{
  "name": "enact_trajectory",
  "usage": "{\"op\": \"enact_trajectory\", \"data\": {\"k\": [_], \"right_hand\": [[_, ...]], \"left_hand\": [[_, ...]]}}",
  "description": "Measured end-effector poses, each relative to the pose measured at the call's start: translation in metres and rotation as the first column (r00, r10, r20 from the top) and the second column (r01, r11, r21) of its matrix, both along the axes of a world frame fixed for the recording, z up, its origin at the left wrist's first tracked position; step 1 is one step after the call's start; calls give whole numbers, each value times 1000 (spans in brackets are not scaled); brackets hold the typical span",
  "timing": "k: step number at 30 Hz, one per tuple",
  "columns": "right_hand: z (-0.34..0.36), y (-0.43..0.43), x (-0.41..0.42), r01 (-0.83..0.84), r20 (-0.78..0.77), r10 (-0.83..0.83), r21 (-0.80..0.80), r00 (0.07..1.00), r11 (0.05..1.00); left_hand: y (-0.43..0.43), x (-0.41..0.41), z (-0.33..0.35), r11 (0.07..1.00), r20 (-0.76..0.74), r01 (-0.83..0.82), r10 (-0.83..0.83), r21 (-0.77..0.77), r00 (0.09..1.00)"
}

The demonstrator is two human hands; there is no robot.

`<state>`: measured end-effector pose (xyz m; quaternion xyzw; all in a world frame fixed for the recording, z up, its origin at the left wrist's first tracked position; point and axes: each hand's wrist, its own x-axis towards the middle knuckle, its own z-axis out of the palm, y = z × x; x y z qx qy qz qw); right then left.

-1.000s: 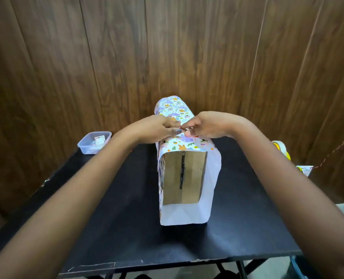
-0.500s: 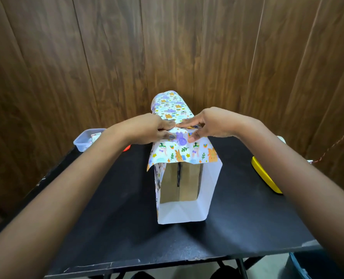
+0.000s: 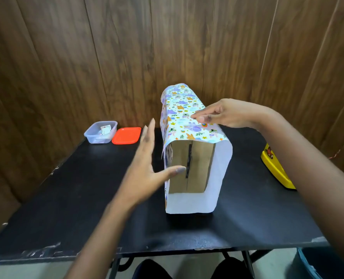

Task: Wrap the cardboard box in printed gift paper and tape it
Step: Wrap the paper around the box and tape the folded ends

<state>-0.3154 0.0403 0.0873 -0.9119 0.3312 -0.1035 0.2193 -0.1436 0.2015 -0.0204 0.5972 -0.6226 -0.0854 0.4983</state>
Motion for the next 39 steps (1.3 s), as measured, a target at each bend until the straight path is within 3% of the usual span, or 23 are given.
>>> {"op": "enact_trajectory", "data": {"k": [2,6,10,13,18,23,25,27,30,33,36,39], "right_hand": [[1,6,5,0,10,0,-12,1000,1000],[2,19,18,37,-47,-45,-157,998,987],[4,25,32,92,-115,-132,-303,985,949],[7,27,35,92,-151,-143,-302,978,949],[9,26,34,93,-155,-134,-245,979,965],[3,30,38,57,-225,-144,-353,964,934],[1,29,37,71,-204,-160,-383,966,921],[-1,30,36,73,-194,-165,-409,967,910],[-2,30,35,57,-196,-157,-438,968,897],[-4,27,36,52,-205,-159,-449,966,892],[-7,26,35,61,-193,-163,-449,968,891],[-7,28,33,60,-176,-158,-461,972,885]], "left_hand": [[-11,-11,-17,991,34,-112,115,-75,993],[-35,-32,-19,913,-184,-378,350,-152,919],[-43,-35,-22,850,-311,-498,432,-174,847],[-46,-24,-28,826,-381,-512,405,-236,831],[-48,-15,-37,823,-379,-406,256,-397,889],[-50,-2,-34,815,-347,-317,154,-485,925],[-48,8,-35,828,-233,-242,139,-505,962],[-40,22,-33,842,47,-165,219,-514,975],[-25,37,-19,893,420,-108,309,-437,853],[-14,41,3,941,673,-104,305,-323,674],[-2,35,22,948,761,-160,317,-276,567],[-7,6,44,923,725,-194,382,-333,573]]}}
